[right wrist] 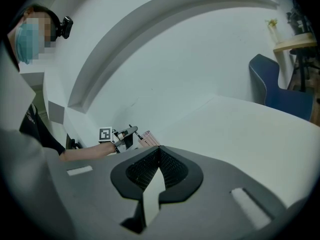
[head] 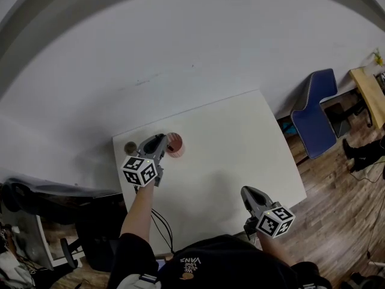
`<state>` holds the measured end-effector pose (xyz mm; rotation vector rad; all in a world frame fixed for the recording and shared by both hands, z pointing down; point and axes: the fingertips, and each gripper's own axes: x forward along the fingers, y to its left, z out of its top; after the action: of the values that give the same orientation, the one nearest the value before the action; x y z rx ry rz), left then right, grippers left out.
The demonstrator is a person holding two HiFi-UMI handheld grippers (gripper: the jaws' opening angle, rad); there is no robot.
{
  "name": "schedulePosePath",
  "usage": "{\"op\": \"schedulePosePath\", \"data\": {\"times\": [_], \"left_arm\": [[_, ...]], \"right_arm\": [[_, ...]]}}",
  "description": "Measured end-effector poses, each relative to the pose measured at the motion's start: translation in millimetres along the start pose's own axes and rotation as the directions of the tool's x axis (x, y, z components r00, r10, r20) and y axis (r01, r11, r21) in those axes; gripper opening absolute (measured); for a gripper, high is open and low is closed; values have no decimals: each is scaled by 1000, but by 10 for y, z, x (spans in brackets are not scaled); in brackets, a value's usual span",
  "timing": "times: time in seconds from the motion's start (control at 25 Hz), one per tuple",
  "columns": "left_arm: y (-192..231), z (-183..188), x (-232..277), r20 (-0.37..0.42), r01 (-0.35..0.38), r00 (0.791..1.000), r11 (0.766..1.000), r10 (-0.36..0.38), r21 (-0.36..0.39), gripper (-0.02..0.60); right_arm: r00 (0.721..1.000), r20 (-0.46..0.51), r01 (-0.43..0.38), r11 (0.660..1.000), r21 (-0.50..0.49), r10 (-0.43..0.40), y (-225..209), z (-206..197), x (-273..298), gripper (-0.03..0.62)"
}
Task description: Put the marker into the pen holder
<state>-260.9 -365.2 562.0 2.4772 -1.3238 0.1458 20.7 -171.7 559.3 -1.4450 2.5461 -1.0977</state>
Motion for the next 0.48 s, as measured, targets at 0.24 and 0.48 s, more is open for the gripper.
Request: {"op": "schedulePosePath", "data": {"times": [0.24, 0.48], "left_arm": [[-15, -148, 38, -41, -5, 999, 999, 6, 34, 91], [-34, -292, 76, -87, -3, 996, 997, 9, 78, 91]], "right_arm": [[1000, 2, 11, 1000, 6, -11, 7, -42, -31, 0], [1000, 3, 16, 1000, -4, -16, 24, -79, -42, 0]]}}
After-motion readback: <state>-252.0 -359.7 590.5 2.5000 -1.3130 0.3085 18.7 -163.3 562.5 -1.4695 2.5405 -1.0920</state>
